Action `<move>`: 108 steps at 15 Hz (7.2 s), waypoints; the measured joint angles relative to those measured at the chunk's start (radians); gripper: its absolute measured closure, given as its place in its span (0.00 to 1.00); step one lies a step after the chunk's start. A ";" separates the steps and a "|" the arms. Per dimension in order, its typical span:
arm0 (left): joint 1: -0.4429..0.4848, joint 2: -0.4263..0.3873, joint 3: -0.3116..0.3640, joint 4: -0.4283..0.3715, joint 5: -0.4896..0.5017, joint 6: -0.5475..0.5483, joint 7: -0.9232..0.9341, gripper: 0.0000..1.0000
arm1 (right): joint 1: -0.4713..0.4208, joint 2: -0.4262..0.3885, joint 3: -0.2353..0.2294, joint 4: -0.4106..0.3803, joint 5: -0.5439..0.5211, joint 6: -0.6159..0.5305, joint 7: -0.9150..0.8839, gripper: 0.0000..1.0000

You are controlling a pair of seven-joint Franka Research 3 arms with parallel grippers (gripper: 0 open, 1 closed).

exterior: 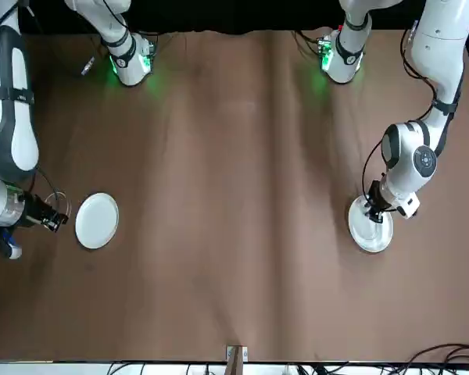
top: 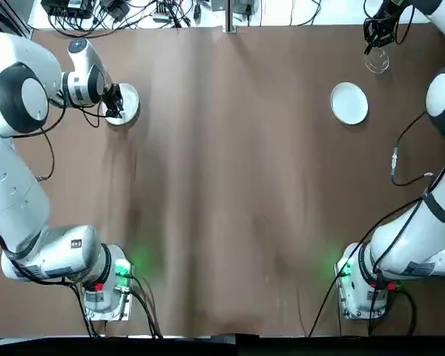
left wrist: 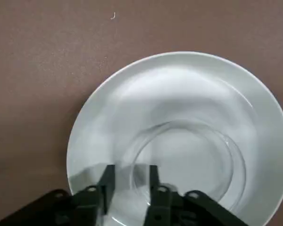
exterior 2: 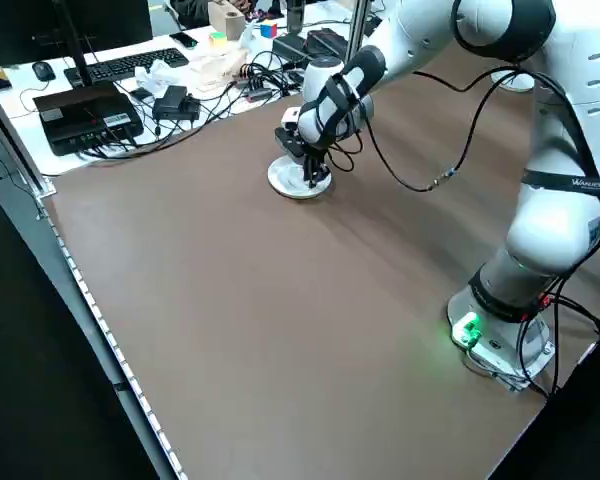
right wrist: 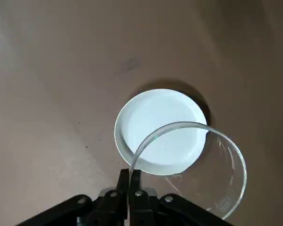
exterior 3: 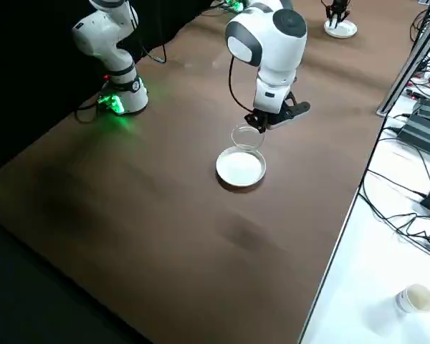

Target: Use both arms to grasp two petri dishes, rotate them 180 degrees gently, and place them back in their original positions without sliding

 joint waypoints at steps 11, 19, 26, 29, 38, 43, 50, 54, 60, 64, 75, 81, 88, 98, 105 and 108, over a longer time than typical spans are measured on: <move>0.001 -0.017 0.000 0.040 0.000 -0.009 0.061 0.00 | 0.008 0.000 0.003 0.000 0.000 -0.008 -0.333 0.97; 0.002 -0.017 0.000 0.126 0.000 -0.170 0.668 0.00 | 0.040 0.000 0.004 -0.003 -0.016 -0.075 -0.786 0.97; 0.003 -0.038 -0.001 0.234 0.000 -0.252 1.105 0.00 | 0.052 0.000 0.005 -0.015 -0.074 -0.072 -1.159 0.97; -0.003 -0.071 -0.008 0.282 0.000 -0.293 1.146 0.00 | 0.054 0.001 0.005 -0.017 -0.083 -0.069 -1.295 0.97; -0.019 -0.092 -0.055 0.489 0.000 -0.510 1.243 0.00 | 0.057 0.004 0.002 -0.085 -0.127 0.051 -1.721 0.97; -0.018 -0.091 -0.090 0.554 0.001 -0.563 1.300 0.00 | 0.041 0.008 -0.005 -0.212 -0.135 0.170 -1.897 0.97; -0.042 -0.226 -0.093 0.590 0.001 -0.684 1.324 0.00 | 0.038 0.068 -0.005 -0.281 -0.136 0.278 -1.918 0.97; -0.096 -0.382 -0.053 0.592 0.001 -0.832 1.322 0.00 | 0.039 0.106 -0.004 -0.291 -0.136 0.314 -1.918 0.97; -0.147 -0.508 0.049 0.593 0.001 -0.939 1.420 0.00 | 0.040 0.139 -0.004 -0.293 -0.136 0.324 -1.918 0.97; -0.148 -0.552 0.062 0.638 0.001 -1.014 1.435 0.00 | 0.037 0.140 -0.006 -0.294 -0.136 0.321 -1.918 0.89; -0.123 -0.553 0.068 0.602 -0.013 -1.042 1.369 0.00 | 0.031 0.114 -0.009 -0.007 -0.113 0.018 -1.851 0.00; -0.127 -0.564 0.068 0.559 -0.014 -1.004 1.370 0.00 | 0.023 0.101 -0.005 0.189 0.044 -0.105 -1.448 0.00; -0.129 -0.565 0.067 0.558 -0.014 -1.004 1.361 0.00 | 0.040 0.063 0.002 0.241 0.042 -0.116 -0.741 0.00; -0.129 -0.559 0.065 0.541 -0.014 -1.005 1.366 0.00 | 0.070 -0.237 -0.002 0.236 -0.034 -0.380 -0.196 0.00; -0.131 -0.559 0.056 0.503 -0.011 -1.021 1.368 0.00 | 0.036 -0.315 0.020 0.145 -0.080 -0.374 -0.312 0.00; -0.131 -0.559 0.055 0.491 -0.011 -1.052 1.368 0.00 | 0.037 -0.315 0.022 0.141 -0.083 -0.372 -0.321 0.00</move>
